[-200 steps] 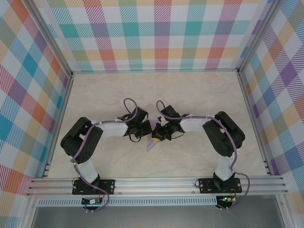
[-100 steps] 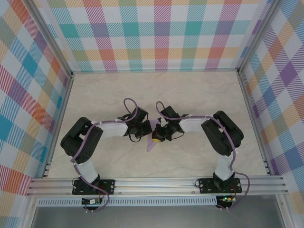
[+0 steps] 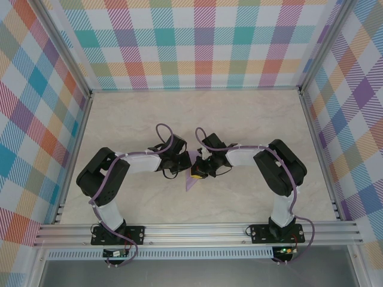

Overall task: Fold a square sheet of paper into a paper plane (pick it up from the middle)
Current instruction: Third fold the triangle at the center of the table.

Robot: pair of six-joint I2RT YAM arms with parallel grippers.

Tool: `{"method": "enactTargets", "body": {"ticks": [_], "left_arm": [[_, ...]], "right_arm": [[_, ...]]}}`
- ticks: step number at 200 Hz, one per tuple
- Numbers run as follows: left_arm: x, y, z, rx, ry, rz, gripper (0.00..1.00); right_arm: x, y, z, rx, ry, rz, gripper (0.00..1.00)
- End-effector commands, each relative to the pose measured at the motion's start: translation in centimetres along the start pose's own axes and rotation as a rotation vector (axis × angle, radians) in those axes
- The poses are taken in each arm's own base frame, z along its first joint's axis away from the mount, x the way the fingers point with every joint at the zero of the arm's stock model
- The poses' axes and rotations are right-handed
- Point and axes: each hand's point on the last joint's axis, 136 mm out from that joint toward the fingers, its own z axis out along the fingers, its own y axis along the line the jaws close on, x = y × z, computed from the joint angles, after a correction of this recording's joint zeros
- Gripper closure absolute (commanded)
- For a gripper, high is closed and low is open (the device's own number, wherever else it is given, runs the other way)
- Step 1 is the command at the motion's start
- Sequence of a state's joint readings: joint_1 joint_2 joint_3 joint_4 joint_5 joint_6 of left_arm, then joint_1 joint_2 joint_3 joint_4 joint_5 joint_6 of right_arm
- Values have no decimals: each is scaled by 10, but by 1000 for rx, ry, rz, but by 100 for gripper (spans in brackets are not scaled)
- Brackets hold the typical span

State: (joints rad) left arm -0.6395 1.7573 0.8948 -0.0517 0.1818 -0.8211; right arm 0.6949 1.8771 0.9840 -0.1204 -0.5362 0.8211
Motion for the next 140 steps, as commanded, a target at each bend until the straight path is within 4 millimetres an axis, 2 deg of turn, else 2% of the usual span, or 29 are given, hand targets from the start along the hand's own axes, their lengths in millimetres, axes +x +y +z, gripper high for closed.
{"method": "enactTargets", "body": {"ticks": [1, 29, 73, 93, 140], "left_arm": [[1, 4, 0, -19, 18, -5, 95], [-2, -2, -6, -1, 11, 0, 95], [-22, -15, -26, 49, -48, 5, 94], [-26, -12, -21, 38, -38, 4, 94], [-18, -2, -2, 8, 17, -7, 95]], "right_arm": [[1, 2, 4, -8, 19, -30, 100], [0, 0, 5, -1, 16, -28, 100], [0, -3, 6, 12, 17, -24, 100], [-1, -2, 6, 10, 15, -28, 100], [-2, 2, 6, -2, 12, -35, 100]]}}
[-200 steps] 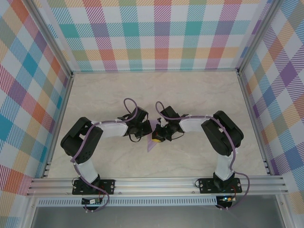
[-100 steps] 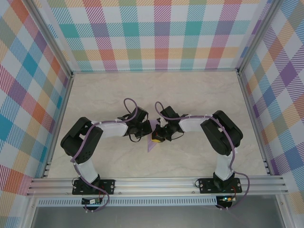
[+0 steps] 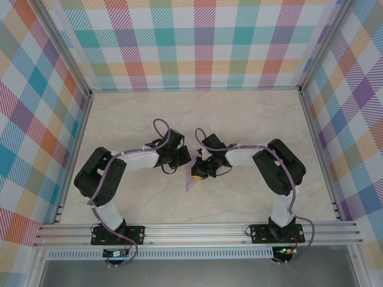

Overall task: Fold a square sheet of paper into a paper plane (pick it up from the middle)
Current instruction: Third fold the triangle at the center of the table.

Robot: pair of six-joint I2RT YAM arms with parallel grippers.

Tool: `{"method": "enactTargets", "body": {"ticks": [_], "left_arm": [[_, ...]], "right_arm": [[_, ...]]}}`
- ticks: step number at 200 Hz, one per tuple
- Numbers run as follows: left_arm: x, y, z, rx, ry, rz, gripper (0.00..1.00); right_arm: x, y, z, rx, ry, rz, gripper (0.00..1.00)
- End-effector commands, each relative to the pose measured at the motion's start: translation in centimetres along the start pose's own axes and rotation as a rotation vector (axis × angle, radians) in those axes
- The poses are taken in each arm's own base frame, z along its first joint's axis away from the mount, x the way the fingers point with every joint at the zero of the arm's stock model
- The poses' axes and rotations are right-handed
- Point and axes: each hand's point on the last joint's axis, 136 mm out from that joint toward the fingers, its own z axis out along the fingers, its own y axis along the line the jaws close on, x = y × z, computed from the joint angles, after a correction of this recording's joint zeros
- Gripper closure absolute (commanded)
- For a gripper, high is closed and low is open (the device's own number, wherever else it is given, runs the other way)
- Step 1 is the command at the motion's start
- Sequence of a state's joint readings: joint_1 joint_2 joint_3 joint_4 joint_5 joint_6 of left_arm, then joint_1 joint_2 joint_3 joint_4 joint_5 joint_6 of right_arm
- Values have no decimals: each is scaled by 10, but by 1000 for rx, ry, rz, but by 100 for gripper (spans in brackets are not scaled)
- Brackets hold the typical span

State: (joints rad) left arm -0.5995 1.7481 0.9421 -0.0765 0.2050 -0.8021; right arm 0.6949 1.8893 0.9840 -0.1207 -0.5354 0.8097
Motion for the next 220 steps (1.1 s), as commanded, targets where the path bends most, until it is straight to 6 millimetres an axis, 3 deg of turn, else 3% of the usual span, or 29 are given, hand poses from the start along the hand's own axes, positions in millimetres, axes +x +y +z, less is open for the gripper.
{"method": "enactTargets", "body": {"ticks": [1, 101, 220], "left_arm": [[4, 9, 8, -26, 39, -1, 95], [12, 21, 15, -69, 77, -15, 95], [7, 18, 5, -74, 53, -12, 95]], "right_arm": [[-2, 6, 3, -10, 6, -33, 100], [-6, 11, 3, -30, -8, -64, 100], [-5, -4, 11, 16, 12, -32, 97]]}}
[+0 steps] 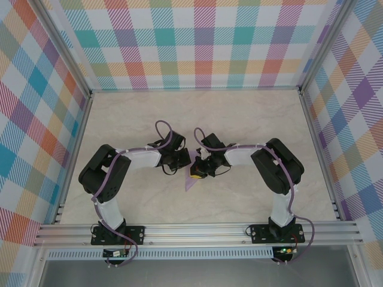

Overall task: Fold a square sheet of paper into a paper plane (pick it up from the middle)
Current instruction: Third fold the triangle at the center of the table.

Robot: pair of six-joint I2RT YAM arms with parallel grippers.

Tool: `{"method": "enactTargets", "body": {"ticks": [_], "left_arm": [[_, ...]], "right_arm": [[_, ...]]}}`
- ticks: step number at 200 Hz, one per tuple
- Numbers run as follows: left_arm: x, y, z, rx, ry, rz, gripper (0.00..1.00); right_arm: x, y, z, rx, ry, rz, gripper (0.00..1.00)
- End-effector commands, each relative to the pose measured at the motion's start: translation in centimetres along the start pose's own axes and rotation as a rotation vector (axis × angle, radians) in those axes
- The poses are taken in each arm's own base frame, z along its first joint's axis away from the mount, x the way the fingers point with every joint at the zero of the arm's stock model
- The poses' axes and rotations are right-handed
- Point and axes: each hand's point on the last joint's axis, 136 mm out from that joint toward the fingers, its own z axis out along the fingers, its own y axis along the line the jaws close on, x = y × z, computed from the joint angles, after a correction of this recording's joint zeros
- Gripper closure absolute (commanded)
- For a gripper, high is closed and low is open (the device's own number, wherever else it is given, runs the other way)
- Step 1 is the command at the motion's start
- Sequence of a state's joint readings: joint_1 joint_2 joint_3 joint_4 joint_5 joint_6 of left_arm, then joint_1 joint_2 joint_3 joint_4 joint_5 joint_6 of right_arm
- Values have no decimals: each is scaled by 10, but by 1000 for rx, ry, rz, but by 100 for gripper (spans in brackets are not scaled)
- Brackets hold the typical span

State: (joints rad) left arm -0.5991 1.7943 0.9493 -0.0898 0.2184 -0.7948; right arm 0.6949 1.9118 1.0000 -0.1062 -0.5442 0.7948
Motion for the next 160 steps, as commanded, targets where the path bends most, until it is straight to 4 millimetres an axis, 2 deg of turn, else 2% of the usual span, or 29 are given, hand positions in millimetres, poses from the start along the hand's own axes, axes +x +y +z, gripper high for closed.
{"method": "enactTargets", "body": {"ticks": [1, 33, 61, 112, 121, 160], "left_arm": [[0, 7, -7, -41, 10, -7, 95], [-15, 10, -36, -87, -77, -11, 91], [-18, 26, -59, -168, -129, -33, 88], [3, 26, -74, -71, -107, -58, 88], [4, 17, -78, -9, -122, -56, 88], [26, 12, -97, 119, -112, -77, 88]], "right_arm": [[-1, -7, 7, 27, 9, -12, 97], [1, -12, 7, 48, 9, -5, 88], [2, -12, 5, 48, 7, 1, 79], [0, -2, -4, 36, -19, -13, 68], [-1, 0, -6, 30, -25, -20, 67], [-1, 3, -7, 27, -27, -23, 60]]}}
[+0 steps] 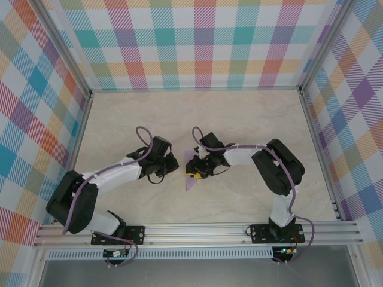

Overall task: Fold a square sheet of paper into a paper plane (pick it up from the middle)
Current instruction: Third fold the triangle at the center of the table.

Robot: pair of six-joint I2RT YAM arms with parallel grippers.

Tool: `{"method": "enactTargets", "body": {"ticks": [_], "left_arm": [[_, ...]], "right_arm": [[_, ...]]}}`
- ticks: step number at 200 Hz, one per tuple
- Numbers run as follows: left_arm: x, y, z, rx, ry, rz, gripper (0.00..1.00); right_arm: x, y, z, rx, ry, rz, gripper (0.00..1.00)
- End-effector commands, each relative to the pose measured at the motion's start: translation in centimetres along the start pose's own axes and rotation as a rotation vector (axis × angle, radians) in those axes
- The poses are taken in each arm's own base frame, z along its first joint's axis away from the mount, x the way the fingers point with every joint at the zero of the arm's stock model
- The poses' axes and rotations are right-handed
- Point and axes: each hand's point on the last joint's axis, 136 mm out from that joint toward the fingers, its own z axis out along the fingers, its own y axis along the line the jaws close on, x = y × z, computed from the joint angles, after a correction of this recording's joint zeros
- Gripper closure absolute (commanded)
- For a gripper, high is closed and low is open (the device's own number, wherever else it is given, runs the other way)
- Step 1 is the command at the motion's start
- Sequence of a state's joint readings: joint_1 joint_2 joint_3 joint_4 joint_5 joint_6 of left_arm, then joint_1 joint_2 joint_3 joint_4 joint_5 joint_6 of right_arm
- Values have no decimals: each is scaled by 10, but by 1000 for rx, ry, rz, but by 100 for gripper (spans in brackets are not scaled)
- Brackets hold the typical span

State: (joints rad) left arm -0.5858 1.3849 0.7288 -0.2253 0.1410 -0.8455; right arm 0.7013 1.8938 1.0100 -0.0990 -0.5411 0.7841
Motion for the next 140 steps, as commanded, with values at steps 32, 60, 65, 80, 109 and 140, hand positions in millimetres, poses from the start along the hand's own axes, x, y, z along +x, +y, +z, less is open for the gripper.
{"method": "enactTargets", "body": {"ticks": [32, 60, 65, 80, 109, 140], "left_arm": [[23, -18, -25, 202, 15, -72, 88], [37, -21, -24, 231, 40, -85, 89], [40, -22, -23, 230, 46, -85, 89], [48, -28, -19, 244, 63, -80, 89], [67, -43, -6, 263, 114, -62, 90], [81, -45, 8, 224, 143, -39, 91]], "right_arm": [[2, -11, -4, 56, -13, 15, 64], [2, -13, -3, 70, -15, 20, 75], [2, -14, -3, 74, -14, 21, 78], [2, -16, -3, 81, -14, 23, 83], [2, -17, -4, 90, -15, 25, 87], [2, -17, -4, 89, -17, 26, 88]]}}
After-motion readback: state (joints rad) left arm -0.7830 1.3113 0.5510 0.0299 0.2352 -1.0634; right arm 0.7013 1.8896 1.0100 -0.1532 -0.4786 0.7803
